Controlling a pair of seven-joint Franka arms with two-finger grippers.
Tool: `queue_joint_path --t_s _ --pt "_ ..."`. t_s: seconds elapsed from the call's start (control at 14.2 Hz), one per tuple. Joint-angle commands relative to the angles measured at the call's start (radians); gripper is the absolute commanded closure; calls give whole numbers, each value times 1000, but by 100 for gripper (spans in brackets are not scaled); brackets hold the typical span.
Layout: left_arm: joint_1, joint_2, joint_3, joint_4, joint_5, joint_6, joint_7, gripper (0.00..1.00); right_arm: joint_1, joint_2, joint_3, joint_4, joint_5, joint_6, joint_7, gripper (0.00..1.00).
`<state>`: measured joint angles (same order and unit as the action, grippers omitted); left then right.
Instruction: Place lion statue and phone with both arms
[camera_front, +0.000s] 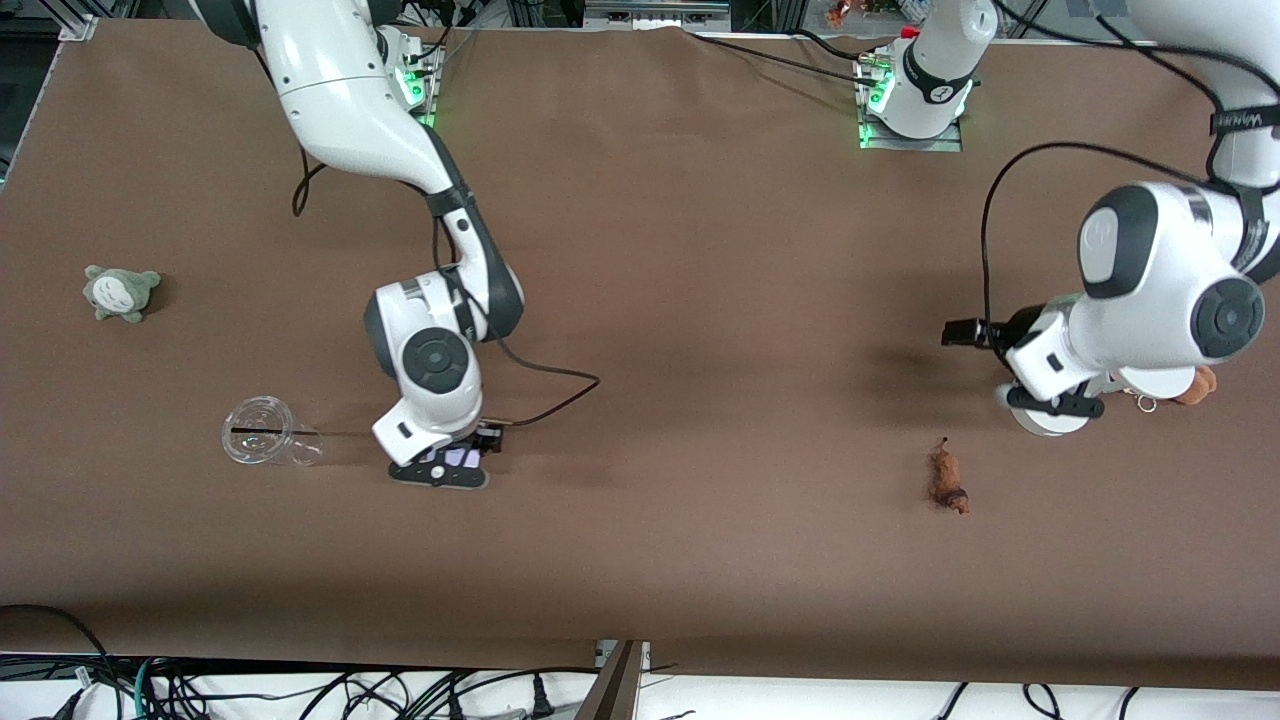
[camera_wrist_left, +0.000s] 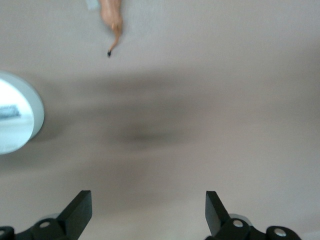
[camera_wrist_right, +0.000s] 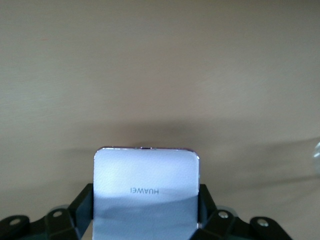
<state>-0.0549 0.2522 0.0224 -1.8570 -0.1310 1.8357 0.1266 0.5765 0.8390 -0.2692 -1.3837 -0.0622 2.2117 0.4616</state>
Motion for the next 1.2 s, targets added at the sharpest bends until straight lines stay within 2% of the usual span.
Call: queue_joint_path --t_s 0.0,0.14,0.21,0.42,0.57,0.78,1.13 --pt "1 -194 -33 -189 57 50 -31 0 -58 -35 10 -35 -5 -6 -119 64" --pt "1 -244 -38 -171 63 -16 -100 0 -92 -35 10 -35 16 -9 -203 64" --pt "1 -251 -38 -121 94 -33 -105 0 -112 -35 10 -35 36 -10 -252 64" --pt "4 -190 -33 164 149 -257 -71 0 -174 -31 13 -37 65 -12 -378 63" --pt "13 -165 -30 286 149 -392 -71 0 -205 -26 16 -41 67 -4 -412 63" --pt "13 -169 -27 305 149 -469 -99 0 -213 -5 18 -41 80 6 -416 60" --pt "12 -165 -27 317 183 -458 -105 0 -190 5 21 -41 101 8 -402 60"
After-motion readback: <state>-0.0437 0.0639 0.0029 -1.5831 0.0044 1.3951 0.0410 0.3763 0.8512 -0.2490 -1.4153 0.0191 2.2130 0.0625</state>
